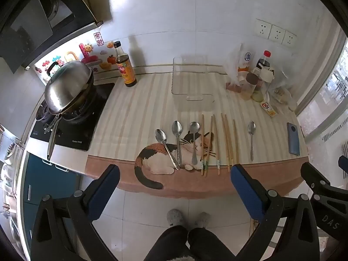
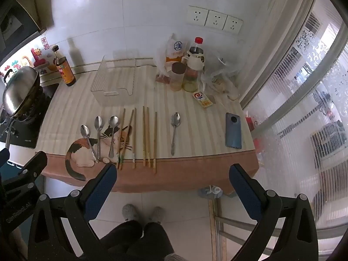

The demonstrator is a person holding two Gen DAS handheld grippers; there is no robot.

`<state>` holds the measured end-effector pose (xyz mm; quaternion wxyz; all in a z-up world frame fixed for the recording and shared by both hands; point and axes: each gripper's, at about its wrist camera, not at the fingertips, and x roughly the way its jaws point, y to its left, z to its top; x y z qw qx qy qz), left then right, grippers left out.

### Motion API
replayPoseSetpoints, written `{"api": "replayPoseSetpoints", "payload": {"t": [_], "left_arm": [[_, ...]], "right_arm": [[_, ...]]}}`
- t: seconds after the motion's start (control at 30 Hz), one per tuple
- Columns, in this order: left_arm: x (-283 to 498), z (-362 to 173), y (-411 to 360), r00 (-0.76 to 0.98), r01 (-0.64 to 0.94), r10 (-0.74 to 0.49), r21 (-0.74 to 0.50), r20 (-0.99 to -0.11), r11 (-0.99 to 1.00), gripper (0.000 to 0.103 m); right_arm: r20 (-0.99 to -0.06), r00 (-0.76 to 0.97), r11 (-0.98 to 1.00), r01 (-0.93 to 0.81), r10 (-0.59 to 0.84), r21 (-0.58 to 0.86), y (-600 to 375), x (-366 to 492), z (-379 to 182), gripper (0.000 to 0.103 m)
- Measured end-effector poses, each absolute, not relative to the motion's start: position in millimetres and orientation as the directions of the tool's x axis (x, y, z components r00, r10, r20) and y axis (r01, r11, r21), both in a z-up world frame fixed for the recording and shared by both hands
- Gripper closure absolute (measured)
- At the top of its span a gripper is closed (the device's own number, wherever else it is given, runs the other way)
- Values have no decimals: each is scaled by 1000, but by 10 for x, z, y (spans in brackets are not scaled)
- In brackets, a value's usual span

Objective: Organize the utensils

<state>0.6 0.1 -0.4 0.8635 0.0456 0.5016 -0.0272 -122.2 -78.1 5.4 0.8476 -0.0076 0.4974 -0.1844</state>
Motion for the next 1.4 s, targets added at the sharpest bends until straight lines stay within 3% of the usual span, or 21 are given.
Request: {"api": "replayPoseSetpoints", "payload": {"t": [1.4], "left_arm": [[-34,4,-67,496,77,-7,36,-868,996,0]], "right_arm": [[-833,443,929,309,-330,-204,-860,-1239,111,0]]}}
